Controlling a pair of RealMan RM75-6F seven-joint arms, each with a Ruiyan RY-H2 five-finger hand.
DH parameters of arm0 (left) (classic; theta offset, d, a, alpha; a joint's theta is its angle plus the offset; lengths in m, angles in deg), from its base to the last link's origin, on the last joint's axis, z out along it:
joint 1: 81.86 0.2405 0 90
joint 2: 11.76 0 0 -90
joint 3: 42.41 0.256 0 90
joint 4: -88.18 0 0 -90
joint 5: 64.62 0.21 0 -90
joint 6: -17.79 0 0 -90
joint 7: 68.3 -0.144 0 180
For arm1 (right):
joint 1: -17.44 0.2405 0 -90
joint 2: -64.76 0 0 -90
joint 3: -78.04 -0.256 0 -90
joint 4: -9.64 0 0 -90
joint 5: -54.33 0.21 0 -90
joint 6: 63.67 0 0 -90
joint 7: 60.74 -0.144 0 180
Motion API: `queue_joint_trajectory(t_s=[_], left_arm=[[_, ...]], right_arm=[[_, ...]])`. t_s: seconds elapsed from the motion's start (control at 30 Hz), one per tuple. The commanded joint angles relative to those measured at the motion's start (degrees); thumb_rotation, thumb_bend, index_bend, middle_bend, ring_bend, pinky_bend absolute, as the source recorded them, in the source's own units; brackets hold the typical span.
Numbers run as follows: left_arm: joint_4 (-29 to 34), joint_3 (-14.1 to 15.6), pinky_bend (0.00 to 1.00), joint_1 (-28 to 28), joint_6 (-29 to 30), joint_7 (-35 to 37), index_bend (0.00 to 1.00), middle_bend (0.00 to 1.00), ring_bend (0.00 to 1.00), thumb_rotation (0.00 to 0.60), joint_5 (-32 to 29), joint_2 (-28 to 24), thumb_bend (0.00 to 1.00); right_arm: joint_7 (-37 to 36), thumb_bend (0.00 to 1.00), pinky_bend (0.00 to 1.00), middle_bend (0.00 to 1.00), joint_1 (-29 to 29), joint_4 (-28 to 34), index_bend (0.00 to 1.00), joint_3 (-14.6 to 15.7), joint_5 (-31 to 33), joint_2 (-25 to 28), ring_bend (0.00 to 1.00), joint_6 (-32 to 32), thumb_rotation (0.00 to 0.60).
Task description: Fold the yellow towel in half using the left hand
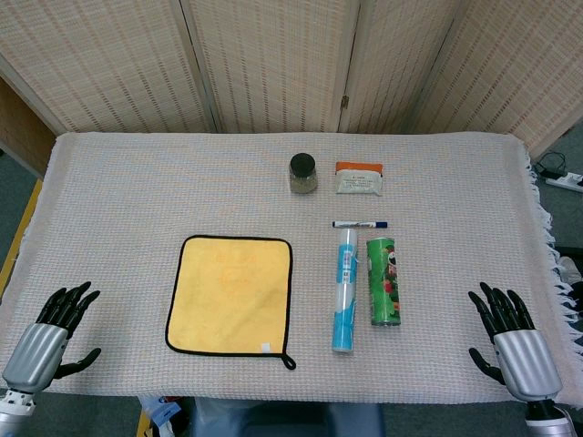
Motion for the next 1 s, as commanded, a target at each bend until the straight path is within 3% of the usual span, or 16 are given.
queue_joint_trajectory(t_s=[0.03, 0.23, 0.3, 0.37, 0.43, 0.5, 0.57, 0.63, 0.8, 1.0], left_arm=[[-0.1, 0.0, 0.0, -0.2, -0.7, 0.0, 0.01, 0.0, 0.07, 0.6, 0.0, 0.2, 0.27], [-0.8, 0.2, 0.0, -1.7, -1.7, 1.3, 0.03, 0.01, 0.06, 0.6, 2.8, 1.4, 0.28], [-1.5, 0.0, 0.05, -2.6, -1.2, 3.0, 0.07, 0.06, 0.11, 0.6, 4.7, 2.6, 0.28], [-1.1, -1.0, 0.2, -4.0, -1.1, 4.7, 0.11, 0.16, 0.24, 0.6, 5.7, 3.5, 0.28], [-0.4, -3.0, 0.42, -5.8, -1.2, 5.1, 0.15, 0.32, 0.44, 0.6, 5.9, 4.6, 0.28], [0.7, -4.7, 0.7, -7.8, -2.4, 5.1, 0.19, 0.55, 0.7, 0.6, 5.5, 5.4, 0.28], [2.2, -5.2, 0.85, -9.4, -4.8, 4.2, 0.21, 0.73, 0.85, 0.6, 5.2, 5.0, 0.28], [3.9, -6.1, 0.93, -10.9, -7.0, 2.2, 0.22, 0.84, 0.94, 0.6, 4.5, 4.5, 0.28], [5.7, -8.8, 1.0, -13.4, -9.2, -0.4, 0.31, 1.0, 1.0, 0.6, 2.1, 6.2, 0.28], [6.5, -11.7, 1.0, -19.3, -21.0, 1.0, 0.41, 1.0, 1.0, 0.6, -7.0, 7.9, 0.29]], right_arm=[[0.0, 0.31, 0.0, 0.0, 0.0, 0.1, 0.0, 0.0, -0.1, 0.0, 0.0, 0.0, 0.6], [-0.3, 0.31, 0.0, 0.0, -0.2, 0.2, 0.0, 0.7, -0.5, 0.3, 0.0, 0.0, 0.6], [-0.4, 0.31, 0.0, 0.0, -0.1, 0.2, 0.0, 0.8, -0.6, 0.3, 0.0, -0.3, 0.6], [-0.6, 0.31, 0.0, 0.0, 0.1, 0.4, 0.0, 0.8, -0.6, 0.4, 0.0, -0.5, 0.6], [-0.8, 0.31, 0.0, 0.0, 0.3, 0.4, 0.0, 0.4, -0.7, 0.5, 0.0, -0.3, 0.6], [-0.8, 0.31, 0.0, 0.0, 0.4, 0.5, 0.0, 0.2, -0.3, 0.5, 0.0, -0.4, 0.6], [-1.0, 0.31, 0.0, 0.0, 0.6, 0.6, 0.0, 0.0, 0.2, 0.5, 0.0, -0.7, 0.6], [-1.3, 0.31, 0.0, 0.0, 0.8, 0.6, 0.0, -0.2, 0.8, 0.6, 0.0, -1.2, 0.6], [-2.1, 0.31, 0.0, 0.0, 1.2, 0.6, 0.0, -0.6, 2.3, 0.9, 0.0, -2.0, 0.6], [-2.6, 0.31, 0.0, 0.0, 1.5, 0.5, 0.0, -0.9, 3.3, 1.0, 0.0, -2.6, 0.6]])
